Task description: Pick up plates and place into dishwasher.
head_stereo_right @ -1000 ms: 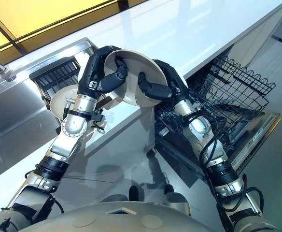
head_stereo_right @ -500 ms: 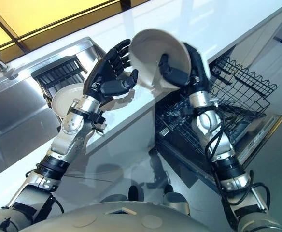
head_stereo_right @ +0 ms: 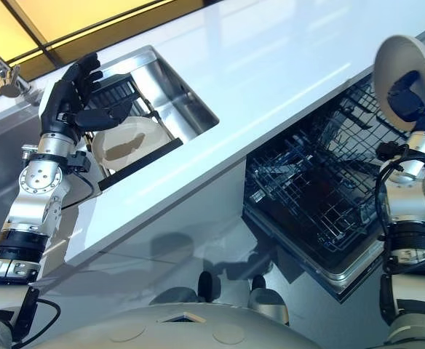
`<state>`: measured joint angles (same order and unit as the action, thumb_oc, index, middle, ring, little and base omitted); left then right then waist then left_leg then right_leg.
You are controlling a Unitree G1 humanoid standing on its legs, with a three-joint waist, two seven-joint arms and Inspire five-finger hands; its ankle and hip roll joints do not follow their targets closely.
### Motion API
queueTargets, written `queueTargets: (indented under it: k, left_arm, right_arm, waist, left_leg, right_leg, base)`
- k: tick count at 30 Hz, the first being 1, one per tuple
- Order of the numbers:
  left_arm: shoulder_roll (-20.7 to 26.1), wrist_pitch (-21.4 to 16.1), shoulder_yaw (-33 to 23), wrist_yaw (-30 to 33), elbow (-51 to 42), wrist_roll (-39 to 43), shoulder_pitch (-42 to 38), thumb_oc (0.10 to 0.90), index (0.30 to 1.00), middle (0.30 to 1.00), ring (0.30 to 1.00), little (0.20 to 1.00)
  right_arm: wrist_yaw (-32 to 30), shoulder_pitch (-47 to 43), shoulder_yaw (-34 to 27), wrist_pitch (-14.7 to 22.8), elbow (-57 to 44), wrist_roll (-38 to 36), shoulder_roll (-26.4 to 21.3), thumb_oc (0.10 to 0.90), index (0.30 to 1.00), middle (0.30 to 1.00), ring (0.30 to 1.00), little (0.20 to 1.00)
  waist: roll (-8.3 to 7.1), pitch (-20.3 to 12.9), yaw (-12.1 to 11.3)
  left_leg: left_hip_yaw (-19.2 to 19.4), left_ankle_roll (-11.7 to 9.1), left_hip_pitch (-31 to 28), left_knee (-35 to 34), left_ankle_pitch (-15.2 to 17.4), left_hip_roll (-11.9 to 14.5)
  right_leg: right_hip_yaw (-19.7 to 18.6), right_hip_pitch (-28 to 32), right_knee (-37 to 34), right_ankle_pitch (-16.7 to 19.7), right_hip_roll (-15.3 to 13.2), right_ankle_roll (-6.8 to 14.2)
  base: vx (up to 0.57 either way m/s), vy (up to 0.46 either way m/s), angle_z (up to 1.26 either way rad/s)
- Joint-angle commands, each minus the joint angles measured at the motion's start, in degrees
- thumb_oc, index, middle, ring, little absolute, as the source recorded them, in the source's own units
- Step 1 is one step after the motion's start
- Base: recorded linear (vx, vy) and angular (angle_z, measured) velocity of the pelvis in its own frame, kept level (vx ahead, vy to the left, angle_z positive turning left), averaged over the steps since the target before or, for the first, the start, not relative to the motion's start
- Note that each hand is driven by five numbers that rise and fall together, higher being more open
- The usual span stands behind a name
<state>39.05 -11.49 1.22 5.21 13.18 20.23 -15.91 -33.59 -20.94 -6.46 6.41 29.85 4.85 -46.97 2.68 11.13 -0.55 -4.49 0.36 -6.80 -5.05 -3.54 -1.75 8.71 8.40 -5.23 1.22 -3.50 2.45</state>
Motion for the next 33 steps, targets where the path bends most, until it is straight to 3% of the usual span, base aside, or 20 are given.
queueTargets:
  k: [1, 10, 17, 22, 27, 28, 29, 30, 33]
  left_arm:
    - [5.6, -8.2, -5.0, 5.2, -1.4, -0.8, -6.7, 0.800, 0.900, 0.900, 0.900, 0.900]
    - [9.2, -12.7, -8.7, 10.3, -0.6, 4.8, -8.8, 0.800, 0.900, 0.900, 0.900, 0.900]
    - [8.5, -15.2, -9.9, 13.1, -0.3, 6.3, -7.2, 0.800, 0.900, 0.900, 0.900, 0.900]
    - [9.1, -15.0, -10.6, 13.5, -0.7, 7.7, -6.6, 0.800, 0.900, 0.900, 0.900, 0.900]
    - [10.1, -16.0, -11.2, 12.9, -0.5, 8.5, -6.0, 0.800, 0.900, 0.900, 0.900, 0.900]
    - [10.2, -16.0, -11.2, 12.8, -0.5, 8.5, -5.9, 0.800, 0.900, 0.900, 0.900, 0.900]
    - [10.4, -15.7, -11.4, 12.9, -0.8, 8.6, -5.8, 0.800, 0.900, 0.900, 0.900, 0.900]
    - [10.6, -15.6, -11.4, 13.0, -0.9, 8.7, -5.8, 0.800, 0.900, 0.900, 0.900, 0.900]
    - [10.8, -15.7, -11.8, 12.5, -0.6, 9.1, -5.5, 0.800, 0.900, 0.900, 0.900, 0.900]
  right_arm:
    - [-4.1, -10.5, -2.4, 1.4, -0.4, 2.5, -11.1, 0.100, 0.300, 0.300, 0.300, 0.200]
    - [-1.9, -14.0, 1.9, 0.4, 8.1, 2.2, -14.4, 0.100, 0.300, 0.300, 0.300, 0.200]
    - [4.3, -15.0, 5.9, -1.1, 12.0, 0.8, -13.8, 0.100, 0.300, 0.300, 0.300, 0.200]
    - [8.3, -14.8, 7.3, -3.7, 12.3, -0.5, -13.1, 0.100, 0.300, 0.300, 0.300, 0.200]
    - [10.0, -13.8, 8.3, -7.3, 13.6, 0.1, -12.3, 0.105, 0.305, 0.305, 0.305, 0.205]
    - [10.1, -13.8, 8.3, -7.4, 13.6, 0.1, -12.3, 0.213, 0.396, 0.396, 0.396, 0.313]
    - [10.5, -13.7, 8.5, -8.1, 13.8, -0.1, -12.2, 0.561, 0.695, 0.695, 0.695, 0.661]
    - [11.0, -13.6, 8.5, -8.9, 13.7, -0.1, -12.0, 0.800, 0.900, 0.900, 0.900, 0.900]
    - [12.7, -12.8, 8.6, -10.1, 14.7, 0.7, -11.6, 0.800, 0.900, 0.900, 0.900, 0.900]
  waist:
    - [1.78, -1.4, -1.3]
    - [4.15, 7.0, -2.5]
    - [5.81, 9.7, -3.1]
    - [5.93, 10.7, -3.4]
    - [5.08, 11.0, -3.7]
    - [5.07, 11.0, -3.7]
    - [4.95, 11.0, -3.8]
    - [4.76, 11.0, -3.7]
    - [4.19, 10.8, -3.8]
  left_leg:
    - [-0.6, -0.5, 4.6, 5.6, 6.4, -3.2]
    - [-0.7, -1.4, 14.3, 9.1, 4.5, -3.2]
    - [-0.2, -1.3, 18.3, 10.7, 3.8, -3.4]
    - [0.2, -1.2, 19.6, 11.1, 3.4, -3.4]
    - [0.3, -1.3, 19.9, 11.7, 3.5, -3.0]
    - [0.3, -1.3, 19.9, 11.7, 3.5, -3.0]
    - [0.3, -1.3, 19.8, 11.8, 3.5, -2.9]
    - [0.3, -1.3, 19.7, 11.8, 3.6, -2.8]
    - [0.3, -1.3, 19.3, 12.0, 3.8, -2.6]
  right_leg:
    - [0.8, -8.1, 18.2, -14.2, 4.4, -2.2]
    - [2.1, -17.9, 25.9, -16.4, 3.5, -4.4]
    - [3.0, -23.8, 32.0, -17.9, 2.3, -5.3]
    - [3.1, -25.5, 33.3, -18.0, 2.2, -5.5]
    - [3.0, -25.2, 32.9, -17.5, 2.5, -5.3]
    - [3.0, -25.2, 32.8, -17.5, 2.5, -5.3]
    - [2.9, -25.0, 32.6, -17.4, 2.5, -5.3]
    - [2.9, -24.8, 32.4, -17.2, 2.6, -5.3]
    - [2.8, -23.8, 31.4, -16.9, 2.8, -5.1]
  base:
    - [-0.20, -0.030, 0.29]
    - [-0.15, -0.038, 0.17]
    - [-0.06, 0.012, 0.12]
    - [-0.03, 0.000, 0.05]
    - [0.00, -0.007, 0.00]
    - [0.00, 0.000, 0.00]
    - [0.00, 0.000, 0.00]
    - [0.00, 0.000, 0.00]
    - [0.00, 0.000, 0.00]
